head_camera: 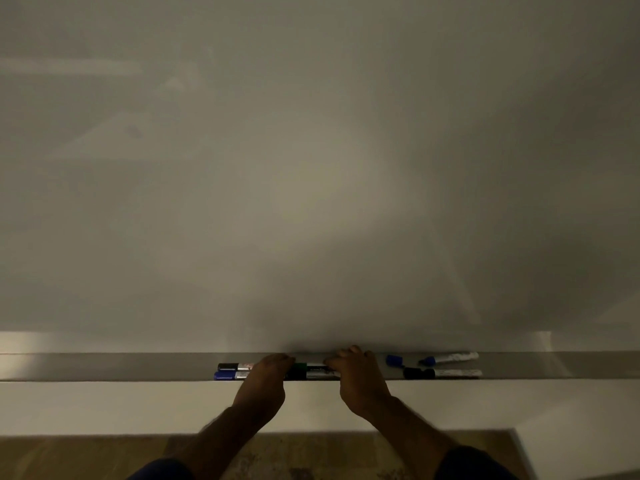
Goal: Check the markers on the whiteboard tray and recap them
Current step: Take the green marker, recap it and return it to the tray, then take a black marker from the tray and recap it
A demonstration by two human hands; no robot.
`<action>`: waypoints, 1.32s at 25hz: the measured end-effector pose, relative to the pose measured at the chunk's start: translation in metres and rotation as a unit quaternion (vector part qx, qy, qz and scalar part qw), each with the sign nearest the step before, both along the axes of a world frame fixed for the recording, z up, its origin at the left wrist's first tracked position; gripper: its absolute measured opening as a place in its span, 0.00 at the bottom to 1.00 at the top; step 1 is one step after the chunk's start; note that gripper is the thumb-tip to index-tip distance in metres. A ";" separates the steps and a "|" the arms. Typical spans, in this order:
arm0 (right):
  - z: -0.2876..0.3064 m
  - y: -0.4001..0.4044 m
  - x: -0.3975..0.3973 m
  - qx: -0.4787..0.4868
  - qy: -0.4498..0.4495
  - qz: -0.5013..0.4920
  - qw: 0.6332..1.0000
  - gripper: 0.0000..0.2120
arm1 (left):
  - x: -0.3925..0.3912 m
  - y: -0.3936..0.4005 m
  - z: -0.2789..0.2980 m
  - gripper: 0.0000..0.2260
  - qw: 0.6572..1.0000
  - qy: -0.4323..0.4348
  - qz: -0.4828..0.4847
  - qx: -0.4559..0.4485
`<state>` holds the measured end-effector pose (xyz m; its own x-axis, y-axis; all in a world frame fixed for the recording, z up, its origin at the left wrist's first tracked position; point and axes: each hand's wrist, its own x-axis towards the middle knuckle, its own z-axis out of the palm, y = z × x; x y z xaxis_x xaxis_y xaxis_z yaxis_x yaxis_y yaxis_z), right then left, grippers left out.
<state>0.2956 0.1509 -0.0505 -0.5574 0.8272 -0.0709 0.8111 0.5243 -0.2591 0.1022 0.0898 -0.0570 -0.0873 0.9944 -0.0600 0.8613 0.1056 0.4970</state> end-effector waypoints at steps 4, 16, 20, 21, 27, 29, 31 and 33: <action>0.002 0.000 0.010 0.012 0.030 -0.018 0.999 0.20 | 0.001 -0.001 0.002 0.20 1.000 0.013 0.003 0.010; 0.022 0.020 0.160 0.056 0.040 -0.131 0.989 0.17 | 0.099 0.021 0.020 0.12 0.985 0.042 -0.113 0.119; 0.015 0.022 0.190 0.042 0.015 -0.151 0.987 0.18 | 0.150 0.040 0.016 0.12 0.977 0.051 -0.176 0.106; 0.012 0.022 0.196 0.037 0.006 -0.148 0.988 0.19 | 0.163 0.044 0.014 0.12 0.976 0.061 -0.187 0.095; 0.001 0.024 0.222 -0.002 -0.055 -0.102 0.993 0.18 | 0.217 0.059 -0.003 0.19 0.970 0.140 -0.199 0.021; 0.000 0.026 0.227 0.000 -0.062 -0.088 0.994 0.17 | 0.224 0.059 -0.009 0.18 0.971 0.158 -0.180 0.014; 0.000 0.029 0.230 0.012 -0.070 -0.079 0.994 0.14 | 0.226 0.059 -0.012 0.14 0.974 0.159 -0.159 0.019; 0.002 0.033 0.232 0.020 -0.066 -0.081 0.994 0.12 | 0.225 0.061 -0.010 0.09 0.978 0.147 -0.143 0.027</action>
